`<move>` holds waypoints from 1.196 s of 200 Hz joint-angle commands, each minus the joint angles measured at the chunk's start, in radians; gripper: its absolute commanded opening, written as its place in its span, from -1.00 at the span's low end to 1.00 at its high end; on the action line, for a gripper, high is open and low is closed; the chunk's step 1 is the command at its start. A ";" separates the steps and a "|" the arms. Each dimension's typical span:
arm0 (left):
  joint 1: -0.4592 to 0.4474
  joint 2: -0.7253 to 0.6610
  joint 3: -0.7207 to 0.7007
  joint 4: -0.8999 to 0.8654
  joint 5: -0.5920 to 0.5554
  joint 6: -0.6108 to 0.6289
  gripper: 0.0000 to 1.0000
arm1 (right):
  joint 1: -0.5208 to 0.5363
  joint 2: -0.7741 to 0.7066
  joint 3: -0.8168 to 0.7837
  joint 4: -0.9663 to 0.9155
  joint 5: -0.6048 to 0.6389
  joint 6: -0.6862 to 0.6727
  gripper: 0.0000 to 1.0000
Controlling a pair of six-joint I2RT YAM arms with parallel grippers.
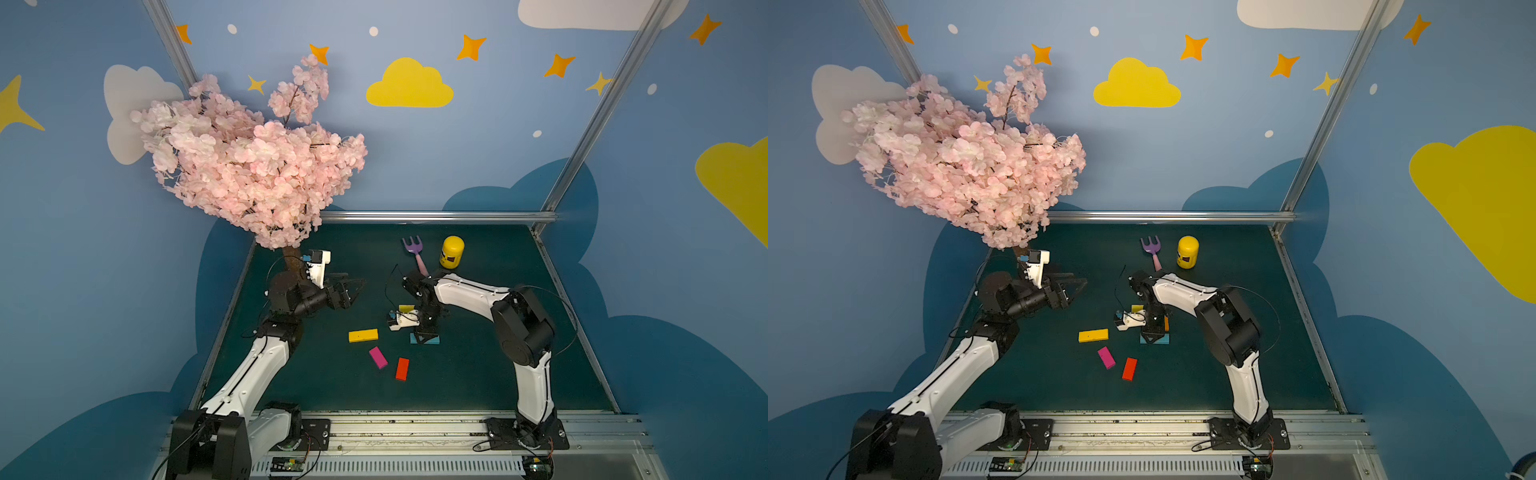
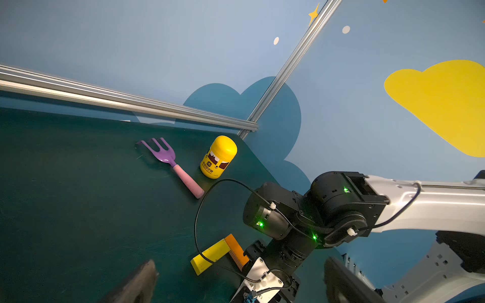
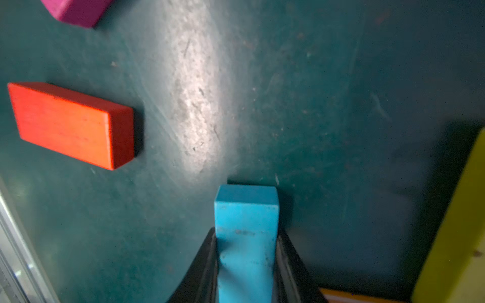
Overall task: Assemble the letter p with building blocks
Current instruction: Assemble the building block at the center of the board.
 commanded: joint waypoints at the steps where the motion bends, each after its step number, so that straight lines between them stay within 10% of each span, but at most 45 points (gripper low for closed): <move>1: -0.002 -0.007 0.010 0.004 0.003 0.019 1.00 | 0.001 0.004 0.025 0.024 0.044 0.000 -0.45; 125: -0.002 -0.008 0.011 0.000 0.005 0.020 1.00 | 0.007 0.003 0.018 0.023 0.029 0.011 -0.44; 239: -0.002 -0.017 0.020 -0.028 0.003 0.039 1.00 | 0.030 -0.057 0.030 0.018 -0.012 0.054 0.38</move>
